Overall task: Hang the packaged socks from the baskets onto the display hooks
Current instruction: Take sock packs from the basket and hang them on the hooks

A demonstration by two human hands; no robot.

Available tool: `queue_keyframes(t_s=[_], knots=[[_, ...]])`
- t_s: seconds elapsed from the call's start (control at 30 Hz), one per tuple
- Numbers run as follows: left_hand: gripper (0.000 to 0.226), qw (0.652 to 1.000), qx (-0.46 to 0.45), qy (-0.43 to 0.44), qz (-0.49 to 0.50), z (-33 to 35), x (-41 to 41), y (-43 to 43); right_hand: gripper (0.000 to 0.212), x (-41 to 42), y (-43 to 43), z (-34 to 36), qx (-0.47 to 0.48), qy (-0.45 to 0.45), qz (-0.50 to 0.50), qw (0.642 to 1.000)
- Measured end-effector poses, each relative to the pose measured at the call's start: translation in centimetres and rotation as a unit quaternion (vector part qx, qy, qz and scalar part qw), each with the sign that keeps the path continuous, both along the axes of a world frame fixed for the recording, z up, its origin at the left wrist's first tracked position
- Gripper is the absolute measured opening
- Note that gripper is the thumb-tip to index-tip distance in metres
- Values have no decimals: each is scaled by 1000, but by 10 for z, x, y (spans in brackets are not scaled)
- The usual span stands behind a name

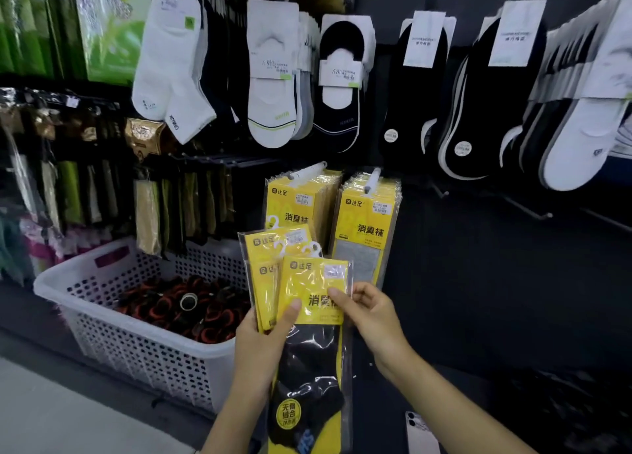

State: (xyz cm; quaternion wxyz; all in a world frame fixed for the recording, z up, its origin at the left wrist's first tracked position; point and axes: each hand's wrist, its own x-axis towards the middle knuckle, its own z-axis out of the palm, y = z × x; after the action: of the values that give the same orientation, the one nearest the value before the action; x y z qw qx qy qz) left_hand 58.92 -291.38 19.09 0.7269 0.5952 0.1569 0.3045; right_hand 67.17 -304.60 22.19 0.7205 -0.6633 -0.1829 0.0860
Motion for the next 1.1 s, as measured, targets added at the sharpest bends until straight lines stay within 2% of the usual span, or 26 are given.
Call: queue_keyframes(t_s=[0.13, 0.3, 0.37, 0.47, 0.63, 0.83, 0.97, 1.1], knots=[[44, 998, 44, 30, -18, 0, -3, 6, 32, 0, -5, -1, 3, 5, 1, 1000], [33, 994, 67, 7, -83, 2, -7, 14, 13, 9, -13, -6, 20, 16, -6, 1000], [30, 994, 77, 3, -75, 0, -7, 15, 14, 12, -16, -8, 32, 32, 3, 999], [15, 996, 72, -18, -40, 2, -7, 19, 24, 18, -23, -3, 59, 26, -11, 998], [13, 997, 47, -47, 29, 6, -12, 34, 11, 42, -35, 28, 116, -34, -91, 989], [19, 995, 44, -40, 75, 2, -15, 45, 9, 67, -22, 60, 75, -100, -155, 980], [26, 994, 61, -24, 88, 0, -13, 49, 12, 80, -4, 60, 62, -74, -177, 980], [20, 995, 55, -28, 81, 1, -13, 47, 5, 88, 1, 50, 83, -51, -181, 979]])
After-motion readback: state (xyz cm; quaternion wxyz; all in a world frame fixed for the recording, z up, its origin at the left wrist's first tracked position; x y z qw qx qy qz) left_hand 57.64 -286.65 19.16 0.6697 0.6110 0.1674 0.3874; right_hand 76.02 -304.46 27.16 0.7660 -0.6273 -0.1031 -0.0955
